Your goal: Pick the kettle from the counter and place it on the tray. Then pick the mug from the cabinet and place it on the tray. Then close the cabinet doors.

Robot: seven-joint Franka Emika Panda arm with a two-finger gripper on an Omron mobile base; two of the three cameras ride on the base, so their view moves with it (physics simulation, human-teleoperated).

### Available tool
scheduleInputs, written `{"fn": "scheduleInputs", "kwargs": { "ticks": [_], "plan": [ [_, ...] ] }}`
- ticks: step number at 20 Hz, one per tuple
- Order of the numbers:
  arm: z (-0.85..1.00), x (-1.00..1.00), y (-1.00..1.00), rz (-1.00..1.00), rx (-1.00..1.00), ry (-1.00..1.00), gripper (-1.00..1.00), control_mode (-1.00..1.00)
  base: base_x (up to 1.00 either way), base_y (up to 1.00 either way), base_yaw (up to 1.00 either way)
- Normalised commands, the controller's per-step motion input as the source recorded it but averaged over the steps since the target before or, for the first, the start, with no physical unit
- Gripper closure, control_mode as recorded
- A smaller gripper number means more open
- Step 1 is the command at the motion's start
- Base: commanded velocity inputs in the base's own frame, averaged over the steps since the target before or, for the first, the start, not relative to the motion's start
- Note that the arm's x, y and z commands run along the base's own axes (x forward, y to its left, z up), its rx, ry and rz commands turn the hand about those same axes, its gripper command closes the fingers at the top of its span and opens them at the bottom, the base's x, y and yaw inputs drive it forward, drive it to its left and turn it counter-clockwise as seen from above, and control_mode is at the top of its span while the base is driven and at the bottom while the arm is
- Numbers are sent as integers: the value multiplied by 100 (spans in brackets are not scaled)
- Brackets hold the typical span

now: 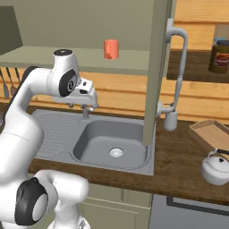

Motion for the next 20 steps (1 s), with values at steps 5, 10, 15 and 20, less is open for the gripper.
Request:
{"fn": "scheduleInputs", "kwargs": {
  "ticks": [5,10,15,20],
  "plan": [
    [0,-10,0,0,-2,-5,-100,-100,0,0,0],
    [5,-40,-3,0,-8,-51,-100,-100,0,0,0],
    [33,-48,-12,0,-2,-61,-100,-100,0,0,0],
    [63,7,-24,4,4,-43,-100,-100,0,0,0]
  ]
}}
